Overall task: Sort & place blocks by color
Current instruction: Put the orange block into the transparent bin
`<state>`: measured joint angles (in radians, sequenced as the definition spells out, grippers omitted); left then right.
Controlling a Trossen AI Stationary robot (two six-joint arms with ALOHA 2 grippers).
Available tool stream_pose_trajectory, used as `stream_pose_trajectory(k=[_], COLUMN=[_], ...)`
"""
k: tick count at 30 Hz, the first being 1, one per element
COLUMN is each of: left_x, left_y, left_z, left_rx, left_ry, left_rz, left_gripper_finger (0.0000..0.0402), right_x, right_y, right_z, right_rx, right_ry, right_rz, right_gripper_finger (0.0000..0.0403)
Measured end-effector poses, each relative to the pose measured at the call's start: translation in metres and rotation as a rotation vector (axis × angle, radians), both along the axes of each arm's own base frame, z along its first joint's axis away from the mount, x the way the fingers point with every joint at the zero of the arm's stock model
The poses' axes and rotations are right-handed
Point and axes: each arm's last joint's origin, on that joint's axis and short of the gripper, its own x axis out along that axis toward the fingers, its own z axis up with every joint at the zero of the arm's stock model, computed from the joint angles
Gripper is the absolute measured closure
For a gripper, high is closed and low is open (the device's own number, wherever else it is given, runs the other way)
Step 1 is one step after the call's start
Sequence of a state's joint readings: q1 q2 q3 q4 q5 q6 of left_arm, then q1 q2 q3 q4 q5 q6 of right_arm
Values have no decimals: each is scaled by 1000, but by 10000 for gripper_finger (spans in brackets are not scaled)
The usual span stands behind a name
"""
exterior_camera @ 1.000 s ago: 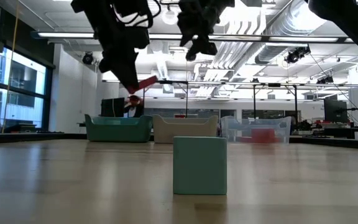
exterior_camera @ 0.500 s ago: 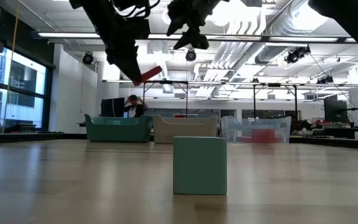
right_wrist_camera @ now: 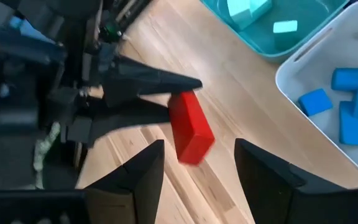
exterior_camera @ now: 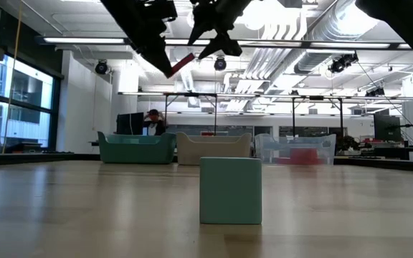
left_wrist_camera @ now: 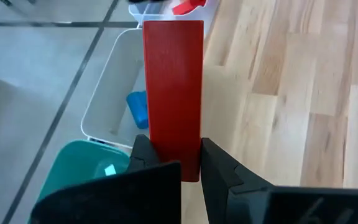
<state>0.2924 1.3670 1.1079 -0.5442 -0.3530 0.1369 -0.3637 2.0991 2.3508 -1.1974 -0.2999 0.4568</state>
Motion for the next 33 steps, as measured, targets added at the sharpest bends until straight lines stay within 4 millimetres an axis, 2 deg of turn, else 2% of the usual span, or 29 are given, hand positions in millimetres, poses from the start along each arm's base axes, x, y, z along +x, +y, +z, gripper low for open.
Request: stream_pose_trajectory(k=[13, 18, 21, 28, 33], left_x=[5, 7, 7, 6, 6], left_y=[2, 3, 3, 4, 4], left_z=[19, 28, 28, 28, 28], left_rx=[85, 111, 114, 126, 127], left_ry=[-32, -50, -48, -40, -40], left_rz=[-28, -45, -47, -31, -31], left_gripper_finger=[401, 401, 401, 401, 401], right_x=[1, 4, 5, 5, 5], right_y=[0, -3, -3, -3, -2], right_z=[1, 4, 5, 4, 4], right_rx=[40, 14, 16, 24, 10], right_ry=[-5, -56, -71, -74, -77], right_rz=[-43, -49, -43, -14, 9], right_gripper_finger=[217, 221, 248, 363, 365])
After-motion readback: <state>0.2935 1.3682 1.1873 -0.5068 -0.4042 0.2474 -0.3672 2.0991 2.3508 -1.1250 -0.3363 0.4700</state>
